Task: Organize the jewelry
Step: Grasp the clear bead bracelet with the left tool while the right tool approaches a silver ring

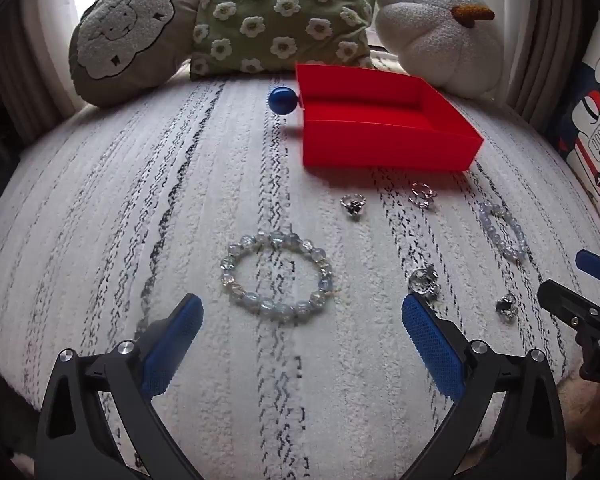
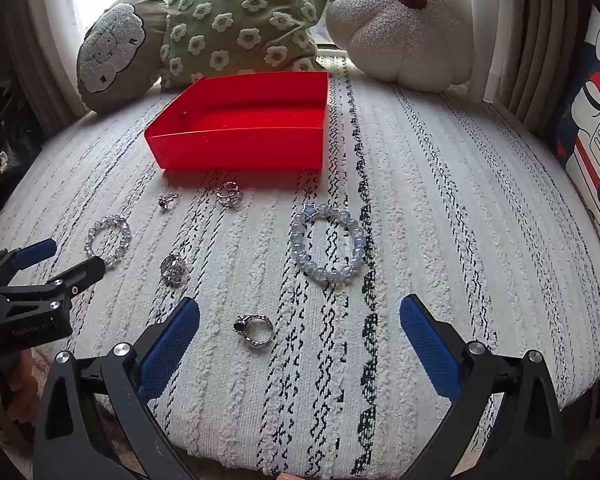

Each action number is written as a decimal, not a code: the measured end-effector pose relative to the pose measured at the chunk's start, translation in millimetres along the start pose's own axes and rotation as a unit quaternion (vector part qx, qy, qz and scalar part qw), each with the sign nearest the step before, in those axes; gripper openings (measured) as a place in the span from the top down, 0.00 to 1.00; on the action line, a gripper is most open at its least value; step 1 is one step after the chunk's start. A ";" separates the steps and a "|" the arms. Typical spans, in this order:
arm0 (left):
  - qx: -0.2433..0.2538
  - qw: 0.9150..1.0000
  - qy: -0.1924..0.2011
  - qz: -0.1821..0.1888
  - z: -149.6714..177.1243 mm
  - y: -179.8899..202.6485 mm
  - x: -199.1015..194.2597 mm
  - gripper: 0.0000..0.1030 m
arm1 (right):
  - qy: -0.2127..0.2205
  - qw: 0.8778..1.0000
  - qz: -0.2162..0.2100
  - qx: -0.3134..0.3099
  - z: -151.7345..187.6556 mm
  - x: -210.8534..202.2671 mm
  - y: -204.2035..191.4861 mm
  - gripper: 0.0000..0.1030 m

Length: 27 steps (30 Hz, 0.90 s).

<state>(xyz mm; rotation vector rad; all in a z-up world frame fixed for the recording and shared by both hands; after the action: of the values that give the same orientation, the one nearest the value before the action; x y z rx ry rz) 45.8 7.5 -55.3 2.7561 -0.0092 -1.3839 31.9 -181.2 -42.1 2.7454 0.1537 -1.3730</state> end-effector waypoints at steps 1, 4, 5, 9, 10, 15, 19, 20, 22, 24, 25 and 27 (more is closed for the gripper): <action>-0.004 1.000 0.001 -0.005 -2.4 -4.1 0.7 0.07 | 0.001 1.000 0.004 0.003 -2.0 0.6 2.8 0.05; -0.011 1.000 -0.003 -0.021 -11.3 -20.4 4.6 0.07 | 0.003 1.000 0.018 0.012 -8.4 3.3 11.8 0.05; -0.012 1.000 -0.007 -0.025 -13.1 -24.8 6.8 0.07 | 0.002 1.000 0.025 0.015 -10.6 5.0 15.3 0.05; -0.009 0.999 -0.022 -0.040 -15.9 -41.2 17.9 0.07 | -0.001 0.999 0.045 0.030 -15.5 15.5 28.6 0.05; -0.009 0.999 -0.026 -0.042 -16.1 -44.5 20.8 0.07 | -0.004 0.998 0.046 0.034 -15.3 18.3 30.9 0.05; -0.023 0.999 -0.028 -0.038 -8.2 -40.3 36.7 0.07 | -0.004 0.998 0.055 0.040 -16.4 23.8 37.0 0.05; -0.033 0.998 -0.045 -0.040 -2.7 -45.1 41.2 0.07 | -0.004 0.998 0.053 0.034 -14.7 23.1 34.5 0.05; -0.035 0.997 -0.046 -0.043 -2.2 -46.8 41.3 0.07 | -0.003 0.998 0.053 0.032 -14.6 22.8 33.5 0.05; -0.039 0.996 -0.055 -0.052 0.4 -50.2 43.5 0.07 | -0.003 0.998 0.054 0.028 -14.7 22.2 31.9 0.05; -0.039 0.995 -0.067 -0.062 3.2 -52.7 47.3 0.08 | -0.002 0.998 0.051 0.028 -14.5 21.2 31.0 0.05; -0.039 0.995 -0.068 -0.064 3.1 -53.8 48.1 0.08 | -0.002 0.998 0.050 0.027 -14.6 20.8 30.6 0.05; -0.035 0.996 -0.051 -0.067 -0.9 -55.6 46.4 0.08 | -0.001 0.998 0.050 0.027 -15.1 20.6 31.1 0.05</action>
<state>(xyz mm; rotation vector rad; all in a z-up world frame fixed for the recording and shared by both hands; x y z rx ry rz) 73.1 61.7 -94.9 2.6705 0.2190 -1.5231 59.9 -209.2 -49.0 2.7532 -0.0227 -1.3746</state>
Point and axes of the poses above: each gripper's, at about its wrist camera, not at the fingertips, and x roughly the way its jaws point, y to its right, z to its underside, the point moved 7 cm from there along x, roughly the way its jaws point, and after that the axes turned 3 degrees about z, right-handed, at the moved point
